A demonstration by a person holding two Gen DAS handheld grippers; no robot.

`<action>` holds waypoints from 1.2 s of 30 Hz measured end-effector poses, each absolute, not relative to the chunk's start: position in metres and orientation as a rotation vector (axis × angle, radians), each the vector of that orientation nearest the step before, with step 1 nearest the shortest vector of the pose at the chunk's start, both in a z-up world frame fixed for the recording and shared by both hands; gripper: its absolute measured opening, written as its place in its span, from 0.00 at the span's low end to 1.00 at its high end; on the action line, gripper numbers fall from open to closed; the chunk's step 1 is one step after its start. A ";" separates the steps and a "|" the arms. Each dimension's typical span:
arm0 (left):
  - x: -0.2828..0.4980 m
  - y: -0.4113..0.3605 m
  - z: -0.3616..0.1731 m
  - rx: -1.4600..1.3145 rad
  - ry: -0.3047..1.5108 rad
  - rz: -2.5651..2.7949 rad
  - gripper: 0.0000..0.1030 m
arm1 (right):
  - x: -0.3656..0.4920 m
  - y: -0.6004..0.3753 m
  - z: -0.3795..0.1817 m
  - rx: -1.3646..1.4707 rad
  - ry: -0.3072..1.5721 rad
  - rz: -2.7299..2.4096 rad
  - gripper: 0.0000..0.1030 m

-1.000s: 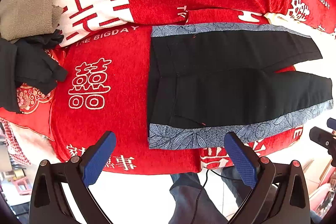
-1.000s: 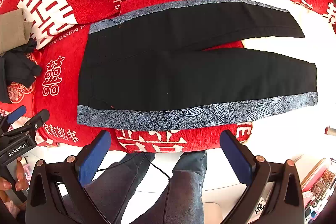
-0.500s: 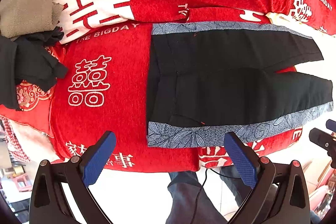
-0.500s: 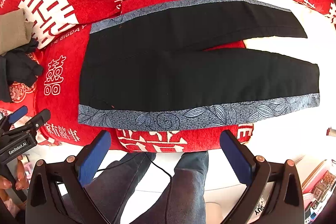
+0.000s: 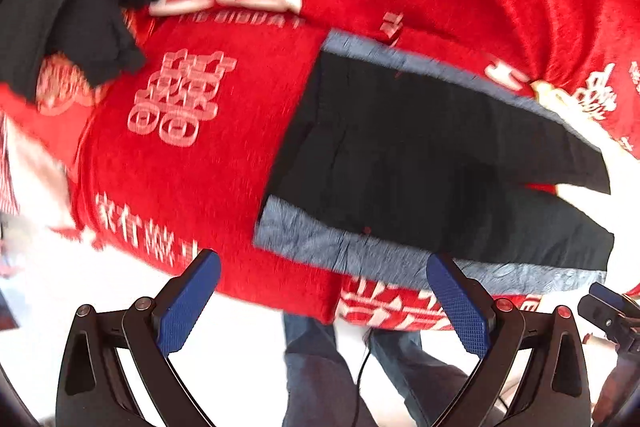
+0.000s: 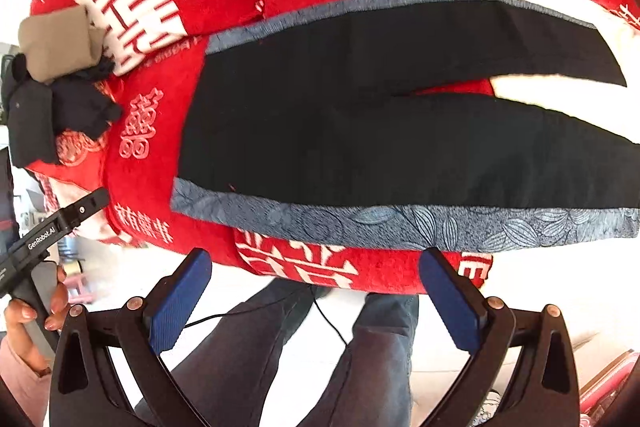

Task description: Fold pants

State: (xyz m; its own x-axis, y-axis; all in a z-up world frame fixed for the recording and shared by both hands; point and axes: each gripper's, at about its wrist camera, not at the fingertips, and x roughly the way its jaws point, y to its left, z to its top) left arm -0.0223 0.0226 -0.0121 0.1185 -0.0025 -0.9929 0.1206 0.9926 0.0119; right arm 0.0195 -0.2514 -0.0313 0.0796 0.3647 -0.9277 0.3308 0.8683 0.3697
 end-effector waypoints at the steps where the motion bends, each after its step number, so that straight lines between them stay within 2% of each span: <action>1: -0.026 0.023 -0.017 0.098 1.456 -0.086 1.00 | 0.019 -0.250 -0.036 0.589 1.523 0.033 1.00; 8: -0.028 0.047 -0.081 0.009 1.470 -0.170 1.00 | 0.016 -0.213 -0.080 0.813 1.459 0.160 1.00; 12: -0.029 0.069 -0.121 -0.099 1.478 -0.199 1.00 | 0.016 -0.172 -0.136 1.022 1.428 0.248 0.99; 16: -0.030 0.094 -0.151 -0.244 1.481 -0.221 1.00 | 0.020 -0.136 -0.192 1.163 1.427 0.278 0.75; 23: -0.028 0.106 -0.180 -0.288 1.467 -0.252 1.00 | 0.022 -0.120 -0.234 1.310 1.312 0.229 0.74; 24: -0.027 0.104 -0.182 -0.283 1.470 -0.257 1.00 | 0.024 -0.121 -0.235 1.331 1.293 0.217 0.70; 25: -0.026 0.103 -0.185 -0.282 1.473 -0.262 1.00 | 0.026 -0.121 -0.236 1.353 1.279 0.202 0.55; 26: -0.026 0.100 -0.187 -0.286 1.479 -0.270 1.00 | 0.029 -0.122 -0.238 1.377 1.268 0.188 0.22; 27: -0.026 0.098 -0.187 -0.291 1.484 -0.274 1.00 | 0.033 -0.124 -0.240 1.396 1.277 0.156 0.07; 34: -0.011 0.075 -0.198 -0.470 1.516 -0.329 1.00 | 0.032 -0.119 -0.209 1.295 1.273 0.302 0.04; 36: -0.004 0.064 -0.210 -0.521 1.524 -0.299 0.84 | 0.030 -0.116 -0.211 1.252 1.301 0.330 0.04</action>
State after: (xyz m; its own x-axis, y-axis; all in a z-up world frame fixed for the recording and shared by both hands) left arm -0.0045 0.0643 -0.2099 0.0409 -0.4978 -0.8663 -0.1336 0.8565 -0.4985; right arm 0.0300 -0.1159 -0.2109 0.3258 0.7834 -0.5292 0.4365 0.3719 0.8193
